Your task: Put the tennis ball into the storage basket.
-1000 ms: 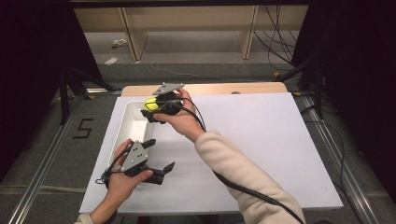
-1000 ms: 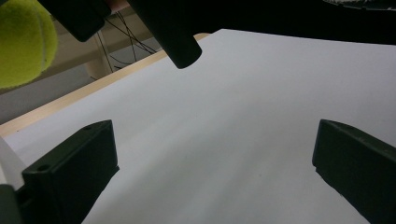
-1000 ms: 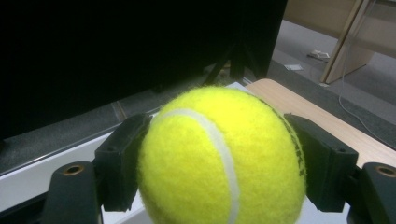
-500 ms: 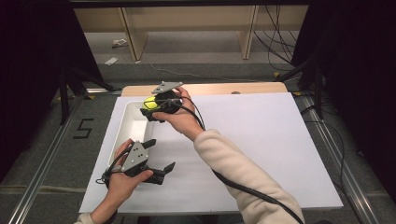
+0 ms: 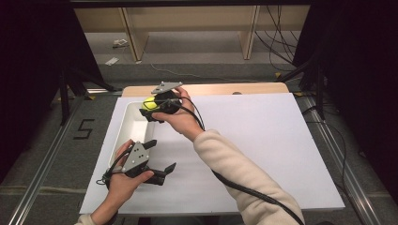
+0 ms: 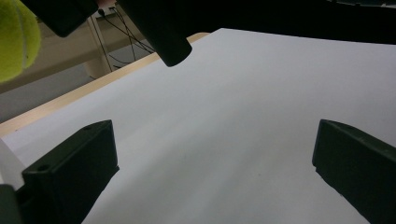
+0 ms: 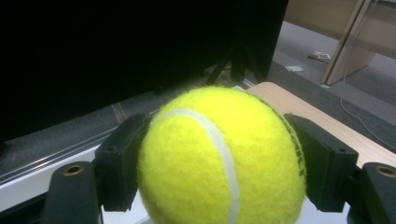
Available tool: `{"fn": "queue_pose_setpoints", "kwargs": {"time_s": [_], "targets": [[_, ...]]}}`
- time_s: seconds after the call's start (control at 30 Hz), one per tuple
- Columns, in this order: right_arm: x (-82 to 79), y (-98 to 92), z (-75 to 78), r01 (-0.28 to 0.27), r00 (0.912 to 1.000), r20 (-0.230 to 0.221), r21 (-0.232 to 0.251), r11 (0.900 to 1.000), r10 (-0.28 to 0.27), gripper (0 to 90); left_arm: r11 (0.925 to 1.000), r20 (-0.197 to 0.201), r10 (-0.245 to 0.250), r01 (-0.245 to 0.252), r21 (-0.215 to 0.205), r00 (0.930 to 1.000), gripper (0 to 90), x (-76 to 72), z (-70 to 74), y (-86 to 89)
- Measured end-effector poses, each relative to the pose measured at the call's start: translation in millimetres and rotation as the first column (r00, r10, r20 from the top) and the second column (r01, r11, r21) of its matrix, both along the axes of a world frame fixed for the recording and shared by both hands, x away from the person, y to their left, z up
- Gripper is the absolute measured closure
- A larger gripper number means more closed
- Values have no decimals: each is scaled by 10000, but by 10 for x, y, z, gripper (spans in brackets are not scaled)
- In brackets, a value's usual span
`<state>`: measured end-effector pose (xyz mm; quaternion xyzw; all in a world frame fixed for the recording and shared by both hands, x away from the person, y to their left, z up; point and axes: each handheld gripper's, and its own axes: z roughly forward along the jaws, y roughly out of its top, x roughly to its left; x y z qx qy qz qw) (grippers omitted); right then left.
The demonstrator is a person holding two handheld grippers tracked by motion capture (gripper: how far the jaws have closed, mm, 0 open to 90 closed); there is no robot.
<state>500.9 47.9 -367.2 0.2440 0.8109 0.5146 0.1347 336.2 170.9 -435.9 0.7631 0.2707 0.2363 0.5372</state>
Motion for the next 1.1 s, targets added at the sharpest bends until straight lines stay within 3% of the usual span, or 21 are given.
{"fn": "queue_pose_setpoints", "kwargs": {"time_s": [1.1], "targets": [[15,153,-77,-145,9996,-232,-99,9998,142,268,9999,83,6,-7,108,10000,0,-10,7,-6]]}}
